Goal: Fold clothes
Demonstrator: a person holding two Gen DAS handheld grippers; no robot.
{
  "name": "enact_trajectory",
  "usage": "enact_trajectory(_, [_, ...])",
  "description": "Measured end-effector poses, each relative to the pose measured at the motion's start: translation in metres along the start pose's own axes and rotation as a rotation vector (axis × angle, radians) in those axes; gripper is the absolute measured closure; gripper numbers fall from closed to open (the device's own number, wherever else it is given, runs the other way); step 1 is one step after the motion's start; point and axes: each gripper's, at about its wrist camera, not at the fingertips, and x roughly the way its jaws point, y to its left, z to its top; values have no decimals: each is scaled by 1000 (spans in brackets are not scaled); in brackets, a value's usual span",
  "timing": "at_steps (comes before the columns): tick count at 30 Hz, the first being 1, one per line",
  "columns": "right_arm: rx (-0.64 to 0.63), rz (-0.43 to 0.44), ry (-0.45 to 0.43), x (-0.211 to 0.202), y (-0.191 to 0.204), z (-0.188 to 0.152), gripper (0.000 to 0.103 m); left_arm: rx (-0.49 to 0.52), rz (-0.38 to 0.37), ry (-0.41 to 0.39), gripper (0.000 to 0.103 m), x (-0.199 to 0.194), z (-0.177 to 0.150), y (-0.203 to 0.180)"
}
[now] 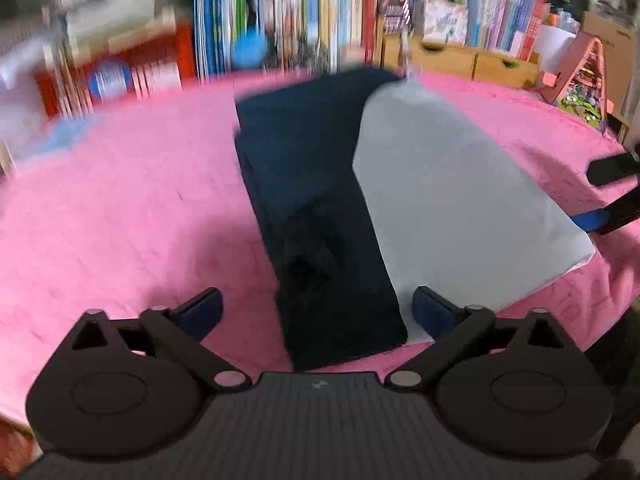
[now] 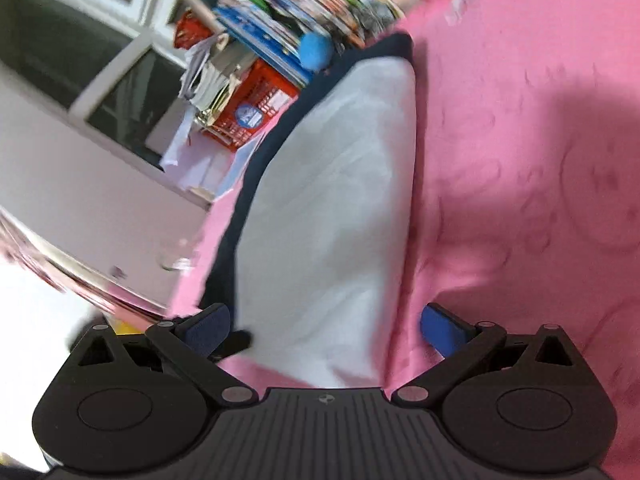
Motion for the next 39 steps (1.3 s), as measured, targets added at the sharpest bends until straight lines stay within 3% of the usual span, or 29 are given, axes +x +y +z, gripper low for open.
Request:
enact_trajectory(2, [87,40,23,-1,-8,6,0,134,75,-107,5,-20,-4,-12])
enact_trajectory(5, [203,108,50,0,-16,16,0,312,88,-237,5,-45,-12,-39])
enact_trajectory(9, [232,126,73,5,-11,26,0,434,-26,-269,3,-50,-16,-77])
enact_trajectory(13, [147,0,113,16,1,23,0,492,-96,-257,3,-33,-18,-107])
enact_trajectory(15, [116,-12,136,21,8,20,0,512,-123,-254,3,-26,-19,-117])
enact_trajectory(18, [130,-36,170,27,18,25,0,570,-117,-288,3,-16,-22,-132])
enact_trajectory(20, [177,-7,184,27,20,32,0,635,-95,-353,3,-12,-28,-139])
enact_trajectory(22, [215,36,183,23,21,36,0,702,-54,-364,3,-5,-30,-147])
enact_trajectory(29, [282,211,139,3,19,51,0,790,8,-349,15,21,-28,-156])
enact_trajectory(31, [273,213,145,3,19,53,0,808,43,-354,30,27,-27,-156])
enact_trajectory(33, [244,186,162,6,18,55,0,783,72,-347,51,32,-21,-154])
enact_trajectory(35, [200,117,157,8,15,53,0,721,62,-334,56,34,-11,-148])
enact_trajectory(37, [165,8,89,5,8,57,0,634,31,-330,63,30,-4,-140])
enact_trajectory(39, [185,-30,41,11,-5,72,0,580,25,-343,67,24,1,-136])
